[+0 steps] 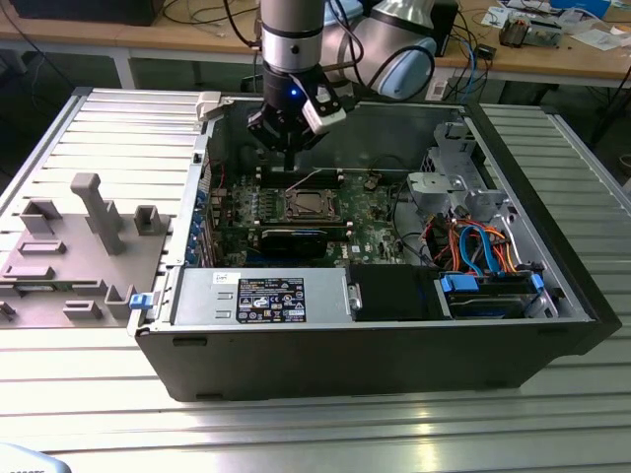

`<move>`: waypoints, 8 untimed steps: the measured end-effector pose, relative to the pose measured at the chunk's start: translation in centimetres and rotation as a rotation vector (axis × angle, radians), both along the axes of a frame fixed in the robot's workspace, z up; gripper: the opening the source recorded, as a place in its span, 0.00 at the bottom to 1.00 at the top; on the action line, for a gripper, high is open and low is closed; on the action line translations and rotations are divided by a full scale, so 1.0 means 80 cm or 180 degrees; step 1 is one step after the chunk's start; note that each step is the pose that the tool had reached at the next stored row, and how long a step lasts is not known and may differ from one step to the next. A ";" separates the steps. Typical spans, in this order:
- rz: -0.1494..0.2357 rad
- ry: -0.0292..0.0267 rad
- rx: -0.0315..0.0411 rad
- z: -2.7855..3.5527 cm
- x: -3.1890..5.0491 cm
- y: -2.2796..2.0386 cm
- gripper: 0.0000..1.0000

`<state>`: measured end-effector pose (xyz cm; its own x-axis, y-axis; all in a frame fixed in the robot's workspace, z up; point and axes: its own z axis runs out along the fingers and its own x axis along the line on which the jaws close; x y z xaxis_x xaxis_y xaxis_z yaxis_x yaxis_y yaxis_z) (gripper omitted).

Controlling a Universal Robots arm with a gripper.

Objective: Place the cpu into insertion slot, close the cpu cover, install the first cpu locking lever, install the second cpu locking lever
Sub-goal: 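Install the first cpu locking lever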

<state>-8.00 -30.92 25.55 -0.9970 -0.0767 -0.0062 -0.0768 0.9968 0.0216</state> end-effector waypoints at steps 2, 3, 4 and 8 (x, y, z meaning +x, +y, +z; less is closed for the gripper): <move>0.0000 0.0002 -0.0001 -0.0009 0.001 0.0000 0.11; 0.0000 0.0002 -0.0001 -0.0014 0.002 0.0000 0.11; 0.0000 0.0002 0.0000 -0.0022 0.002 0.0000 0.11; 0.0000 0.0005 0.0000 -0.0048 0.005 0.0000 0.11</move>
